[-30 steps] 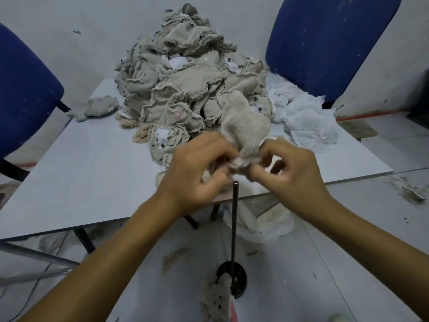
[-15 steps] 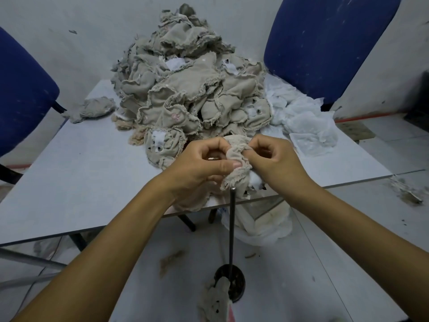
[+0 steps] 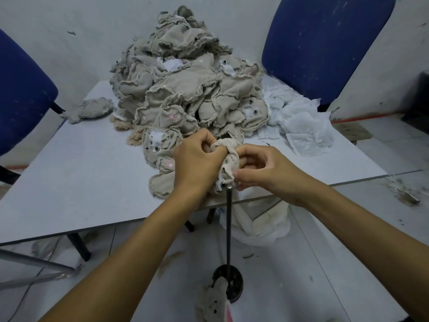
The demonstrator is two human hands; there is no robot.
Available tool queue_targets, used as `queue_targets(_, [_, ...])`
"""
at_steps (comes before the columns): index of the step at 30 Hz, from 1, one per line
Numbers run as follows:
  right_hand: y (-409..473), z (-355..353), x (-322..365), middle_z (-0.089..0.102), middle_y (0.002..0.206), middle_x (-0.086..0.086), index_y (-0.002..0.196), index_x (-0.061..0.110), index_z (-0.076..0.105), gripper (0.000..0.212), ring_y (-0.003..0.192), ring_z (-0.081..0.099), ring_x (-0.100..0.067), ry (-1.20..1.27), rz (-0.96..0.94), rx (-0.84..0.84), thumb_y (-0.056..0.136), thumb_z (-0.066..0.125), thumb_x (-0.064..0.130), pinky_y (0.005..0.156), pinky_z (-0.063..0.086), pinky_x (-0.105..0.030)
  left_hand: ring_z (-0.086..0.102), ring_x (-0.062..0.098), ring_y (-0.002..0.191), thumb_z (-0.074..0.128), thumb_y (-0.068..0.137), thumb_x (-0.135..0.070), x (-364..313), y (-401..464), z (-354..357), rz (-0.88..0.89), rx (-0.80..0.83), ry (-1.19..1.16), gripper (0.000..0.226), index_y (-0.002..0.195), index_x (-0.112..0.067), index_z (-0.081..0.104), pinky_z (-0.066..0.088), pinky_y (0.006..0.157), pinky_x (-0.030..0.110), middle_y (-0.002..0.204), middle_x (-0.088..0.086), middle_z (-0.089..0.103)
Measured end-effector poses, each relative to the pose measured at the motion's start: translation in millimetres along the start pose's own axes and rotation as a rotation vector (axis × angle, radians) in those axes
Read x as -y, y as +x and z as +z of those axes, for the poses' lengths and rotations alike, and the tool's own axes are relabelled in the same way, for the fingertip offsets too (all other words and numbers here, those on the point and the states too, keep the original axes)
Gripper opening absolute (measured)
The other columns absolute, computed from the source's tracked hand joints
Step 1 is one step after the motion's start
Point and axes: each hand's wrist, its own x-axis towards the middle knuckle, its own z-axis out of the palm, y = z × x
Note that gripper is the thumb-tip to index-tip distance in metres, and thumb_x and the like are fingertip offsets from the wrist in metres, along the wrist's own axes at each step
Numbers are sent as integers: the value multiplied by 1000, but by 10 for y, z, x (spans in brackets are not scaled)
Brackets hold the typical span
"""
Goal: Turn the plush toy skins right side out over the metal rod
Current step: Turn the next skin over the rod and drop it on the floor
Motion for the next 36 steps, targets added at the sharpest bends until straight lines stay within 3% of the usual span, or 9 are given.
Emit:
queue_targets(2, [6, -10, -22, 69, 86, -13, 104, -1, 65, 29, 79, 70, -20, -44, -44, -87, 79, 76, 8, 72, 59, -27, 49, 14, 59, 66, 65, -18, -62, 31, -39, -126, 144, -167, 11, 61, -18, 56, 42, 56, 31, 58, -3, 53])
queue_targets(6, [8, -36, -20, 65, 75, -6, 84, 5, 65, 8, 73, 65, -16, -116, -119, -227, 86, 71, -1, 71, 60, -29, 50, 4, 45, 58, 86, 2, -211, 29, -146, -170, 432, -436, 20, 70, -9, 54, 39, 42, 16, 51, -9, 54])
queue_targets(8, [10, -46, -34, 62, 68, -5, 71, 17, 64, 23, 68, 61, -16, -152, -130, -340, 85, 73, 1, 65, 58, -35, 54, 5, 47, 58, 89, -4, -271, -7, -188, -154, 554, -484, 15, 75, -8, 54, 41, 42, 16, 54, -8, 57])
queue_targets(13, [71, 20, -67, 52, 56, 4, 58, 23, 61, 14, 58, 48, -12, -261, -131, -581, 68, 70, 26, 57, 41, -33, 64, 33, 68, 78, 72, -20, -271, -65, -149, 5, 526, -199, 24, 80, -10, 57, 54, 60, 49, 77, 21, 64])
queue_targets(16, [143, 91, -77, 46, 50, 12, 56, 23, 57, 14, 52, 40, -7, -272, -81, -661, 66, 66, 24, 53, 34, -29, 59, 25, 56, 80, 72, -12, -217, -98, -53, -125, 451, -306, 25, 69, -18, 56, 48, 51, 33, 65, 12, 59])
queue_targets(21, [231, 115, -12, 52, 68, -10, 62, 21, 60, 25, 67, 47, -21, -62, 7, -473, 85, 66, 12, 60, 38, -33, 62, 19, 59, 78, 66, -7, -165, 4, -77, -437, 402, -556, 25, 60, -19, 57, 48, 51, 30, 66, 4, 62])
queue_targets(25, [223, 157, -19, 50, 85, -14, 71, 15, 61, 24, 84, 47, -27, 61, 29, -321, 90, 59, 1, 77, 39, -45, 60, 30, 73, 74, 53, -4, -169, 47, -97, -468, 289, -565, 23, 53, -18, 56, 48, 74, 50, 65, 11, 60])
queue_targets(30, [173, 190, 54, 52, 91, -15, 82, 10, 62, 6, 87, 56, -25, 180, 39, -120, 76, 63, 10, 73, 52, -32, 53, 22, 61, 66, 46, -2, -94, 132, -136, -412, 148, -515, 19, 45, -17, 55, 45, 65, 37, 52, 4, 52])
queue_targets(36, [111, 157, -45, 64, 86, -16, 93, 12, 64, 28, 77, 59, -29, -507, -54, -160, 76, 83, 22, 80, 51, -49, 60, 26, 69, 68, 49, -10, -7, 59, -102, -442, 98, -366, 13, 49, -18, 58, 55, 69, 52, 57, 2, 58])
